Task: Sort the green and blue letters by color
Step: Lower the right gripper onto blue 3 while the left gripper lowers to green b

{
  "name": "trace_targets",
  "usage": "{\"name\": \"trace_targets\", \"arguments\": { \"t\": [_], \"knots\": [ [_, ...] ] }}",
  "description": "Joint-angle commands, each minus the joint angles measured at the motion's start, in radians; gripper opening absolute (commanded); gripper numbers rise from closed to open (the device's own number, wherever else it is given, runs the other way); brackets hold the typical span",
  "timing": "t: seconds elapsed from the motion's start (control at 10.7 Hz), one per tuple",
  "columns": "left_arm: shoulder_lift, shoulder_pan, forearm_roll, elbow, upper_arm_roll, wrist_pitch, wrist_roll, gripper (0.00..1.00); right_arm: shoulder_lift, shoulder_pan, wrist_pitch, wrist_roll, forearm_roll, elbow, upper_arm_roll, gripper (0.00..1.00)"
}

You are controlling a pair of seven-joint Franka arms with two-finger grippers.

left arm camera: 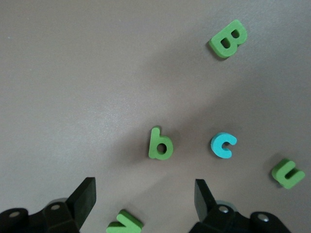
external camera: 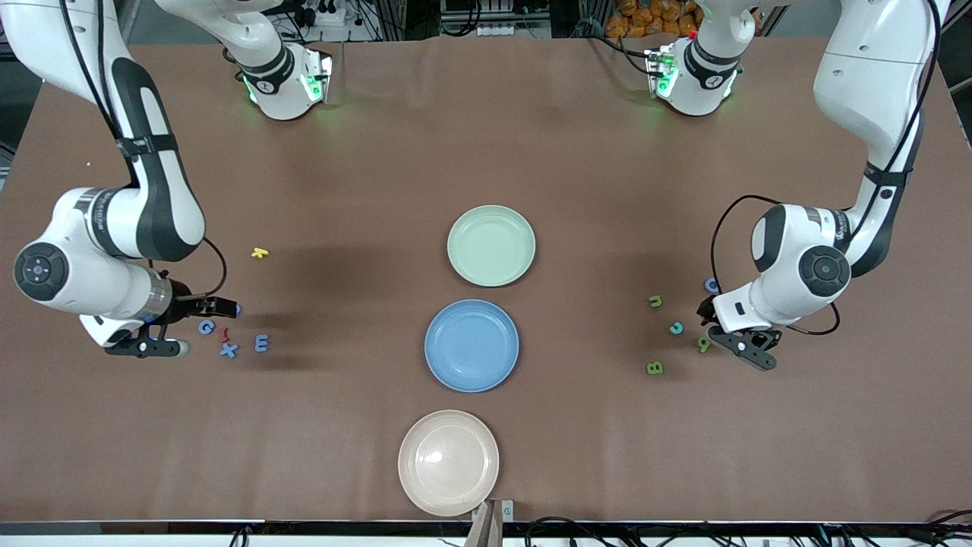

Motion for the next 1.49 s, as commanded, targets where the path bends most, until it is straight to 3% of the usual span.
{"name": "trace_targets", "arguments": {
  "t": [0.0, 0.47, 1.4],
  "knots": [
    [0.046, 0.006, 0.022, 0.047, 0.000, 0.029, 0.012, 0.79, 0.069, -0.023, 0.095, -0.008, 0.008, 0.004, 0.040, 1.00],
    [0.135, 0.004, 0.006, 0.130, 0.000, 0.030, -0.003, 0.78, 0.179, -0.009, 0.241, 0.009, 0.014, 0.004, 0.054, 1.00],
    [0.140, 0.001, -0.042, 0.121, 0.000, 0.027, -0.037, 0.76, 0.230, 0.000, 0.384, 0.039, 0.013, -0.045, 0.066, 1.00]
  ]
}}
